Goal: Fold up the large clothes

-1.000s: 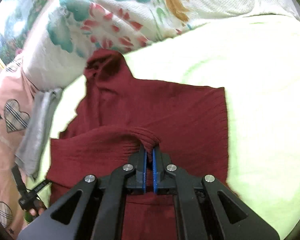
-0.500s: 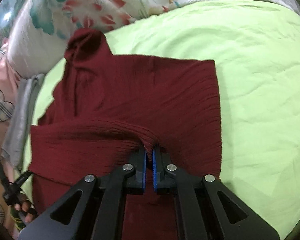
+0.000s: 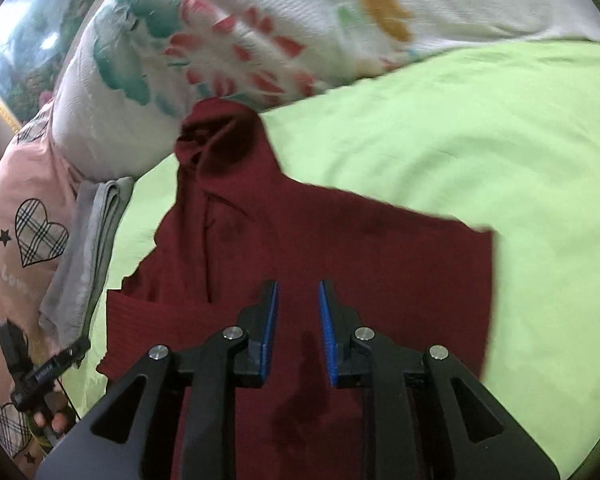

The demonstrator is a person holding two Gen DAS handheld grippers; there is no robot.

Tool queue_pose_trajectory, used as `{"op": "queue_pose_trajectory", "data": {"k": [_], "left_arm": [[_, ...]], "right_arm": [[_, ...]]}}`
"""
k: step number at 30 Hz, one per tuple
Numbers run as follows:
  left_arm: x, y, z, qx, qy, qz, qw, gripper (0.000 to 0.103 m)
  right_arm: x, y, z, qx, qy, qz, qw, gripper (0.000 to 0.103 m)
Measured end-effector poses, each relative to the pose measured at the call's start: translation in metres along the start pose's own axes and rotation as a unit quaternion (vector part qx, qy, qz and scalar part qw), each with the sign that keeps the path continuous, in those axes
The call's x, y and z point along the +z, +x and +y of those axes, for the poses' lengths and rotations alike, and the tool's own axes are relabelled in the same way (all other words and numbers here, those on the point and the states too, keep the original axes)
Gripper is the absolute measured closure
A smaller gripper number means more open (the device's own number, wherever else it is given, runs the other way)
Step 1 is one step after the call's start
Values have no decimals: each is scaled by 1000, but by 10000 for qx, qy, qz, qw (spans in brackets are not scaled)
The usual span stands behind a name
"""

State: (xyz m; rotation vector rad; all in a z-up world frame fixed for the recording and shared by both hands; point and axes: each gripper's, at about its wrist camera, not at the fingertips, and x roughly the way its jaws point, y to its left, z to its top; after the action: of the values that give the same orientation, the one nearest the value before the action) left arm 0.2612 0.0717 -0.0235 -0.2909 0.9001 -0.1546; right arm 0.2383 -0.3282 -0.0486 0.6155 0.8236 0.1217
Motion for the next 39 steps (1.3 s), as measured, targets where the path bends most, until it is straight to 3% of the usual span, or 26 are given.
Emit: {"op": "queue_pose_trajectory", "data": {"k": [3, 14, 15, 19, 22, 25, 27, 28, 29, 30, 35, 39], "left_arm": [[32, 25, -29, -42, 129, -15, 9999, 47], [144, 153, -88, -256, 90, 453, 9986, 46], [152, 164, -90, -262, 68, 474, 9985, 46], [186, 200, -97, -587, -125, 543, 9967, 45], [205, 221, -104, -480, -119, 485, 9976, 43], [220, 246, -110, -259, -36, 513, 9983, 42], [226, 256, -115, -145, 31, 423, 9990, 45], [228, 259, -119, -115, 102, 338, 9993, 49], [229, 260, -123, -120, 182, 288, 9993, 69], [229, 261, -126, -194, 246, 289, 9991, 94], [224, 233, -126, -550, 209, 85, 9982, 99], [203, 176, -127, -925, 359, -276, 9947, 99]], "right_arm": [[25, 20, 7, 181, 37, 57, 9998, 81], [132, 112, 17, 687, 171, 109, 9974, 81], [137, 117, 18, 783, 188, 138, 9967, 79], [155, 139, 31, 878, 45, 85, 9961, 55], [165, 155, 38, 962, 17, 77, 9953, 54], [173, 171, 42, 753, -57, 45, 9971, 54], [177, 178, 43, 603, -144, -11, 9981, 56], [179, 180, 43, 558, -160, -60, 9983, 73], [180, 183, 41, 561, -152, -43, 9983, 96], [181, 184, 39, 571, -121, -10, 9983, 95], [171, 152, 35, 753, -25, -316, 9967, 96], [148, 104, 42, 765, -293, -509, 9953, 96]]}}
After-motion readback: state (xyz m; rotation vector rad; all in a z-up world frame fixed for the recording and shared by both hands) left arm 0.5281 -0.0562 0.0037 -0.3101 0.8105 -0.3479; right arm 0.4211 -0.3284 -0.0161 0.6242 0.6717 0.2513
